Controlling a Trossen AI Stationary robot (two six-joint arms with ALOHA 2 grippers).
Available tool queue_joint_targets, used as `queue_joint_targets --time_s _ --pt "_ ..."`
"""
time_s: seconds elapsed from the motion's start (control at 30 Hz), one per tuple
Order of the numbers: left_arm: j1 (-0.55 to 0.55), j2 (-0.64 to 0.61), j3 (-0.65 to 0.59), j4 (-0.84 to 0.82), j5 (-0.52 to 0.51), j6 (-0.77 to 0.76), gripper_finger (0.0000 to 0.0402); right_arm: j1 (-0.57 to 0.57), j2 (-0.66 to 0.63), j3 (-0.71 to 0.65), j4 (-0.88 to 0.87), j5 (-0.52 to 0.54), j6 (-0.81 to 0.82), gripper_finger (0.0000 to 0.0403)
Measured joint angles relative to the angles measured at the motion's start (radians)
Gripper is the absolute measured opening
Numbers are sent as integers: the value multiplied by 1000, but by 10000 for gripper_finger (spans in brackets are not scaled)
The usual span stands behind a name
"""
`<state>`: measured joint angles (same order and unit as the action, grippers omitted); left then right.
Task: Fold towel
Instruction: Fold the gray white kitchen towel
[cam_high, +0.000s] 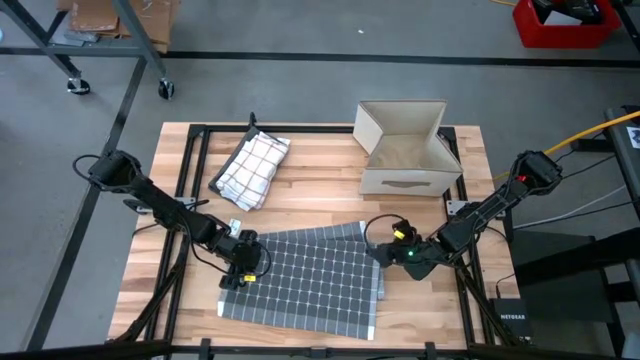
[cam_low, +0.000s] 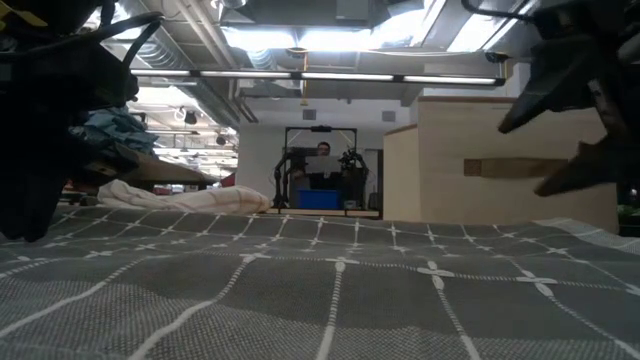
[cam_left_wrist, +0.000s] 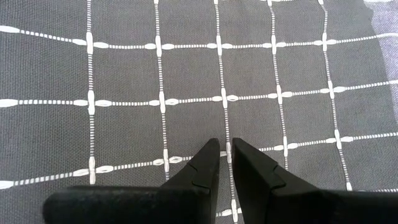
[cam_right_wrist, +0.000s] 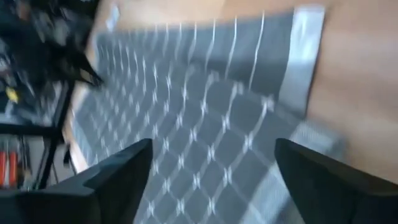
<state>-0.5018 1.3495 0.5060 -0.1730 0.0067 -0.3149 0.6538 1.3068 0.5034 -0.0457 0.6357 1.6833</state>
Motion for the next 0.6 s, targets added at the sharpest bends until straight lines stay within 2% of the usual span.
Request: queue_joint_targets --time_s 0.17,0.27,0.53,0.6 --pt "0 0 0 0 0 0 35 0 0 0 3 -196 -11 367" --pt "0 0 0 0 0 0 35 0 0 0 16 -269 -12 371" --pt "0 0 0 0 0 3 35 0 0 0 19 -274 -12 368" --pt "0 0 0 -15 4 66 35 0 0 0 24 -270 -12 368"
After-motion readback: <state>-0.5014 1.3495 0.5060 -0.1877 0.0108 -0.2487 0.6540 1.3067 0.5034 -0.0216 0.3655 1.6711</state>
